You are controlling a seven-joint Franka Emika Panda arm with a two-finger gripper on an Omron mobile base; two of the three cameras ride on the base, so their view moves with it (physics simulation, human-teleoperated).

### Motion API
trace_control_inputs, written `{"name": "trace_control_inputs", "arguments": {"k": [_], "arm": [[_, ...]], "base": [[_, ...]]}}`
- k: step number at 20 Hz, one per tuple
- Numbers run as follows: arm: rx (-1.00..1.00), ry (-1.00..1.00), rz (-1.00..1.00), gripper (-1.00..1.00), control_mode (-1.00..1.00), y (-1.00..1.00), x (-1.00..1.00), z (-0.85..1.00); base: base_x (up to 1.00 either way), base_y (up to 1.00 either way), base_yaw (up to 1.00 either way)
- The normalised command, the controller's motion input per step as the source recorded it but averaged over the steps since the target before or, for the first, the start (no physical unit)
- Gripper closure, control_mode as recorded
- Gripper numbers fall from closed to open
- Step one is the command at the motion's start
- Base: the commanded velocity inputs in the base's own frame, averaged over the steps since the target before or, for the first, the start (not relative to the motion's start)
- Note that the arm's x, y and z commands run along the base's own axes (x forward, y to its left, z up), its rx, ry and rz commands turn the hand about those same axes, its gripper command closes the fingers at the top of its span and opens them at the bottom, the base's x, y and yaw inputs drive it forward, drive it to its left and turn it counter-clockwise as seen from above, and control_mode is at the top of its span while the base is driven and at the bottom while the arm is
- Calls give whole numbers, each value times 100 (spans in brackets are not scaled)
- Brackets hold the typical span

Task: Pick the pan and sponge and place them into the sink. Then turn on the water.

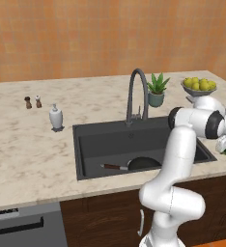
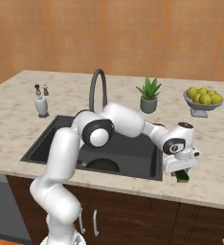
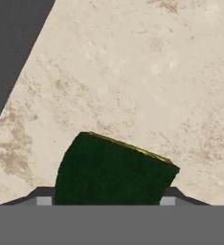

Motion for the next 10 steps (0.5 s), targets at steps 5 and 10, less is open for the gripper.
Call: {"name": "trace_control_inputs", "arguments": {"k": [5,10], "arm": [[8,-10,1,100,-100,43,-9,-3],[7,0,19,100,-100,94,3,54]], "base": [[0,0,0],[0,0,0]]}}
